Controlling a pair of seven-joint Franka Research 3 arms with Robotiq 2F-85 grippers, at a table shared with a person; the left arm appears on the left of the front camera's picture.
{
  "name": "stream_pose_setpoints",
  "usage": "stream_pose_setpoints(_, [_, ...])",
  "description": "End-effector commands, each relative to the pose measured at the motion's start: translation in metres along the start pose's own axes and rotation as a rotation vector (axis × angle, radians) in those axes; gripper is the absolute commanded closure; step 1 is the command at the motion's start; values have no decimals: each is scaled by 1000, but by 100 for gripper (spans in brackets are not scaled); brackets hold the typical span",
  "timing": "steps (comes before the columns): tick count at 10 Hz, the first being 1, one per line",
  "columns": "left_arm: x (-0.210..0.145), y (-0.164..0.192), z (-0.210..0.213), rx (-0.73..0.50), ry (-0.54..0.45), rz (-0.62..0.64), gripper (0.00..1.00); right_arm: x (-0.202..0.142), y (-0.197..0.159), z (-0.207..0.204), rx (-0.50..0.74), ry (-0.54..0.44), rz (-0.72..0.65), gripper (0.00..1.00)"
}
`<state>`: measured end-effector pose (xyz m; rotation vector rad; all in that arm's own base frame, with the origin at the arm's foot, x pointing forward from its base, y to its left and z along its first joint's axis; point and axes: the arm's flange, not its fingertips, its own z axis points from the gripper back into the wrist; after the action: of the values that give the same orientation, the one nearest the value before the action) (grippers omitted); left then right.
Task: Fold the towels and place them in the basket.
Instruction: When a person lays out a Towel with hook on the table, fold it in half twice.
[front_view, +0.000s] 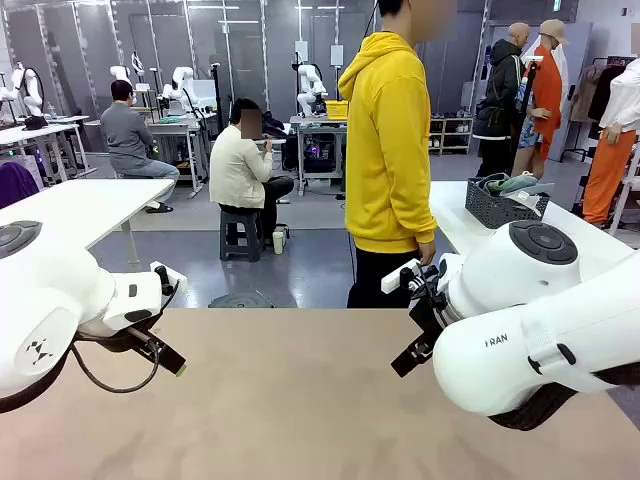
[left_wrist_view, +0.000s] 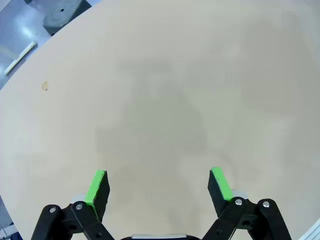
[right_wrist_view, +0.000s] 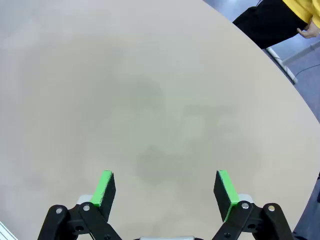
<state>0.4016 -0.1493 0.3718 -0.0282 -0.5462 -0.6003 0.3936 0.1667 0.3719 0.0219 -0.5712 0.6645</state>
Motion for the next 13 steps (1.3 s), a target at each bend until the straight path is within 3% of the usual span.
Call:
stream_pose_setpoints(1, [0, 0, 0, 0, 0, 0, 0, 0, 0, 0, 0, 0, 0, 0])
stream_pose_setpoints(13, [7, -2, 6, 24, 33, -35, 0, 6, -7, 9, 10, 4, 17, 0])
